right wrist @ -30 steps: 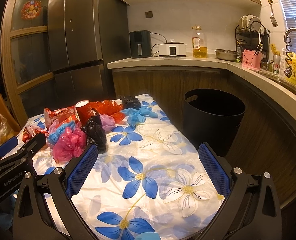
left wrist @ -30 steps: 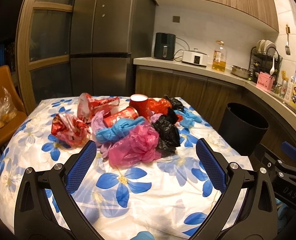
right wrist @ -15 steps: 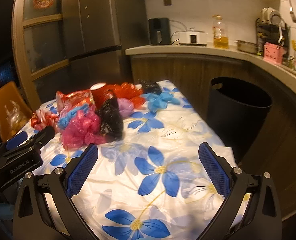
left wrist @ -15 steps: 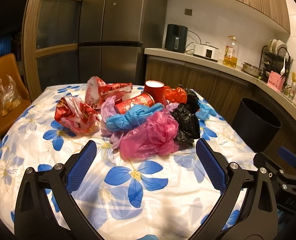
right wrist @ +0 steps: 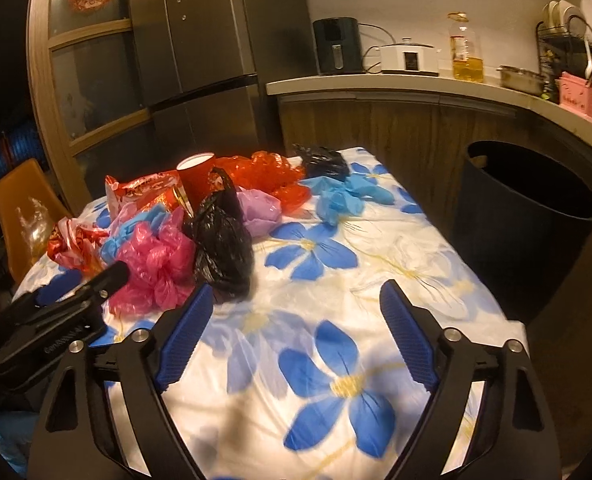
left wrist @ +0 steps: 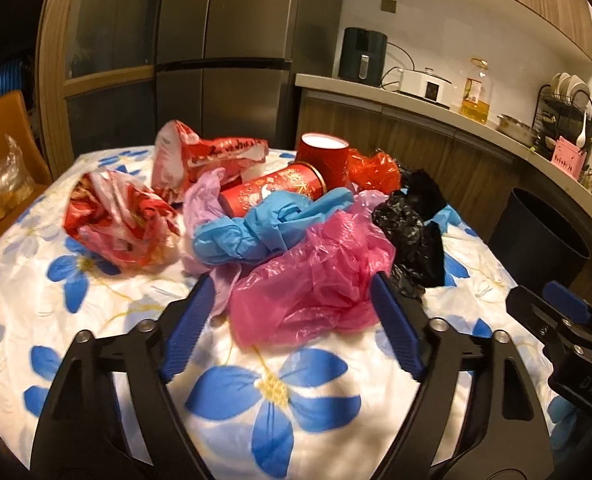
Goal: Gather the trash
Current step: 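Reach the left tool to the pink bag while the right tool reaches the black bag, then close the left tool on the pink bag while the right tool grips the black bag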
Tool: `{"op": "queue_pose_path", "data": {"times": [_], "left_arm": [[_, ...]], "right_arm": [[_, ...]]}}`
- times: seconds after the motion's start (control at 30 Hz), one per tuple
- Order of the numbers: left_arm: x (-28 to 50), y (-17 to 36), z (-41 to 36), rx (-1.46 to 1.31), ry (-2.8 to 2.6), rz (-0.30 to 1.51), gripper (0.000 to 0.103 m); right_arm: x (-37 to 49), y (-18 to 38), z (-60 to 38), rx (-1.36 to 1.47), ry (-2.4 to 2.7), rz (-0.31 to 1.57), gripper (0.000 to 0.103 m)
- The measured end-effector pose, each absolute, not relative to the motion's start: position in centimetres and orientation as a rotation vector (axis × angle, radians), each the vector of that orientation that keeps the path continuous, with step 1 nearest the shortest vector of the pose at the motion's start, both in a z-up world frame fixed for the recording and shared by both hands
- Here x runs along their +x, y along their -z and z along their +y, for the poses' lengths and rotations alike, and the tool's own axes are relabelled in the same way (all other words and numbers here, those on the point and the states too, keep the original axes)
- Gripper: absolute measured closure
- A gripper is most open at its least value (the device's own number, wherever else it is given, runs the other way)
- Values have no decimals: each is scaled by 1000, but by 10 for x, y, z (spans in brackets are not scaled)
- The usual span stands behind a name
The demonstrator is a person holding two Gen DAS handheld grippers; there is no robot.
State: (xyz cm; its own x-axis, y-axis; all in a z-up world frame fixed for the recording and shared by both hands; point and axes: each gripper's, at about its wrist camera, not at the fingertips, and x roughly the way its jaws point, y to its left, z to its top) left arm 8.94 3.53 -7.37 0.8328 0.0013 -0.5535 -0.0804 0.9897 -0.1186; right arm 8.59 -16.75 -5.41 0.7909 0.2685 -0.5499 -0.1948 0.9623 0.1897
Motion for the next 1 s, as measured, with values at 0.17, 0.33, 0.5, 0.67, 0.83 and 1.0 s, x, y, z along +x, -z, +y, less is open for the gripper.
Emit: {"op": "queue_pose_path", "data": {"times": [0.17, 0.33, 0.5, 0.67, 0.83, 1.0], "left_arm": [[107, 88, 35, -147, -2, 630, 45], [109, 94, 38, -177, 48, 640, 57], [109, 97, 40, -187, 68, 648, 58], [108, 100, 43, -205, 91, 655, 58], [104, 102, 41, -188, 105, 662, 69], [97, 101, 36, -148, 87, 669, 94]], "right_arm": [[113, 65, -163, 177, -317, 644, 38], [129, 70, -152, 193, -378, 658, 46], [136, 69, -136, 171, -418, 650, 46], [146, 72, -125, 154, -446, 660, 63], [149, 79, -118, 133, -485, 683, 87], [142, 79, -118, 119, -494, 673, 97]]}}
